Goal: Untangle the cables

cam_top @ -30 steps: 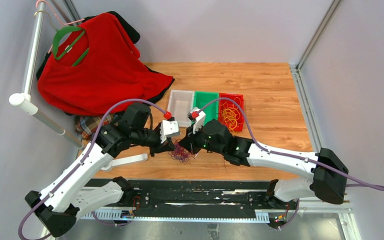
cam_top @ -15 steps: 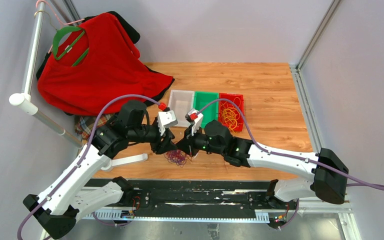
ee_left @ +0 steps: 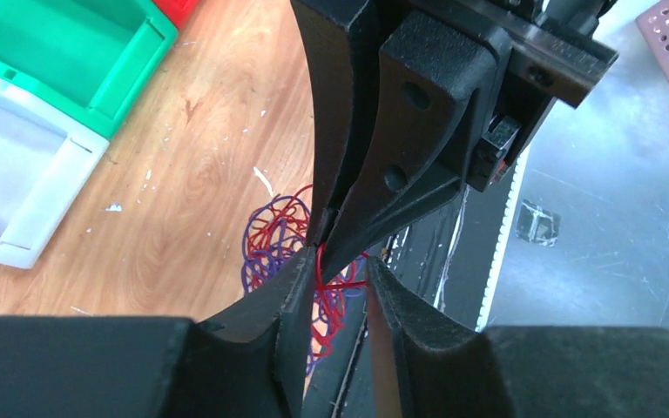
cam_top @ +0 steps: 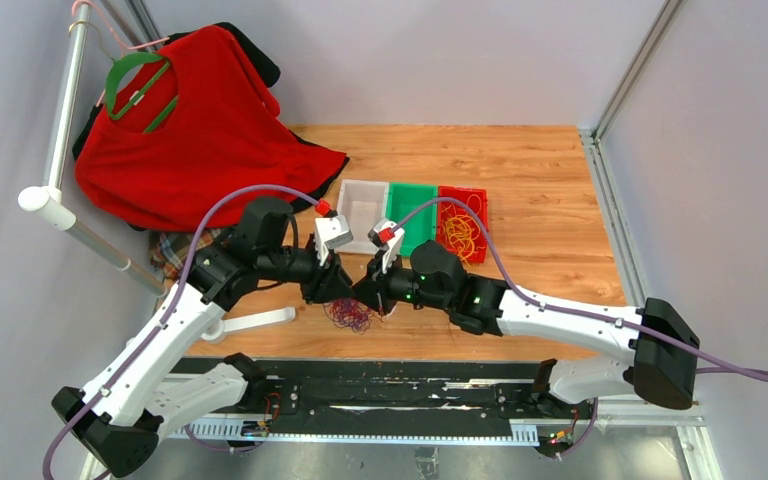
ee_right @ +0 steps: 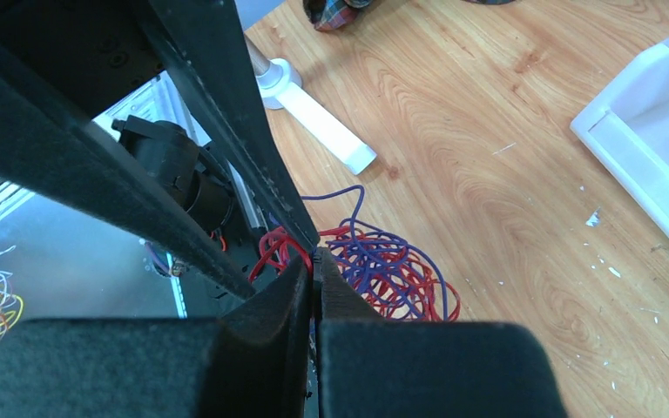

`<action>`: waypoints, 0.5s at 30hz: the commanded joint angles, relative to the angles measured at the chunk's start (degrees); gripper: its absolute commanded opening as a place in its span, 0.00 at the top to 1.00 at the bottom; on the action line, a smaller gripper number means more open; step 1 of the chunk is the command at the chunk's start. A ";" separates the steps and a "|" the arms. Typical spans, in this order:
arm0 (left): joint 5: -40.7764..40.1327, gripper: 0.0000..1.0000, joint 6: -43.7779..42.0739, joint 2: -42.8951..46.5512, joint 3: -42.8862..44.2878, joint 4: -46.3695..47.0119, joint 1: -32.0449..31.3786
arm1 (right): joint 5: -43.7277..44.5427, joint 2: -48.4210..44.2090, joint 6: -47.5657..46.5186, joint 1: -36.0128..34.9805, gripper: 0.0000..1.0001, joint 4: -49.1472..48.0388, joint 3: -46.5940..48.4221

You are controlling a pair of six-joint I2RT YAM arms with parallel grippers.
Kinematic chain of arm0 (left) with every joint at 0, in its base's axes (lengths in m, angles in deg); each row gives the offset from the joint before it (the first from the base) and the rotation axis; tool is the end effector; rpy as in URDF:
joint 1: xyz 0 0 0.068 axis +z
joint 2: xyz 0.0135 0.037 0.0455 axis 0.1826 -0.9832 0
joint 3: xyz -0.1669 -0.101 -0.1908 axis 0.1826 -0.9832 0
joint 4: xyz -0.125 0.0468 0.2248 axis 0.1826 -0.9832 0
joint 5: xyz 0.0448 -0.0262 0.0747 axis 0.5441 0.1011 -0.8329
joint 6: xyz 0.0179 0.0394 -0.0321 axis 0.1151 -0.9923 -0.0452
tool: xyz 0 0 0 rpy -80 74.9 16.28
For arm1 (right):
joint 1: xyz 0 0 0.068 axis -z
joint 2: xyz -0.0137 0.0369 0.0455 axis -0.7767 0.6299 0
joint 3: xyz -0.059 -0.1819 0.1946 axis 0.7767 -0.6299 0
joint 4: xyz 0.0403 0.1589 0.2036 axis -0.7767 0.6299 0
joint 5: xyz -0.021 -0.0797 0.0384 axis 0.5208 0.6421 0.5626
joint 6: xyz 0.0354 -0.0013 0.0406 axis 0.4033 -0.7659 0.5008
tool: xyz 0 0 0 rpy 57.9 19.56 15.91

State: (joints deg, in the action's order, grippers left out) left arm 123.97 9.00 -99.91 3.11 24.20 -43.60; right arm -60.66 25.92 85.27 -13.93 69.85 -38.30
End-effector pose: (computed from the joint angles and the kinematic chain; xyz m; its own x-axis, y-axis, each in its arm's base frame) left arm 0.1382 -0.1165 0.3490 -0.3805 0.4038 -0.8320 0.9095 0.3264 -0.2575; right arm 0.1230 0.2741 0.3025 -0.4244 -0.0323 -0.9049 -0.8581 0.3334 0.3906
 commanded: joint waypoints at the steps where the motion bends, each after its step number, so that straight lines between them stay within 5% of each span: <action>1: 2.74 0.72 -3.34 0.19 -0.68 -2.84 0.30 | -0.86 -1.94 -1.33 -0.86 0.99 -1.24 2.90; 11: 0.81 0.99 -10.59 1.97 0.95 -6.88 0.30 | -0.35 -3.65 -2.83 -0.90 0.99 0.51 2.55; 15: -1.40 0.99 -12.07 3.02 1.83 -6.93 0.30 | 0.12 -4.48 -3.45 -0.77 0.99 0.69 1.49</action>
State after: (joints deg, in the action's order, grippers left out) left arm 124.53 -0.05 -98.65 3.13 20.34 -43.52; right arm -62.17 23.91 83.61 -14.45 71.60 -37.89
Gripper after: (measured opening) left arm 0.016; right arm 0.011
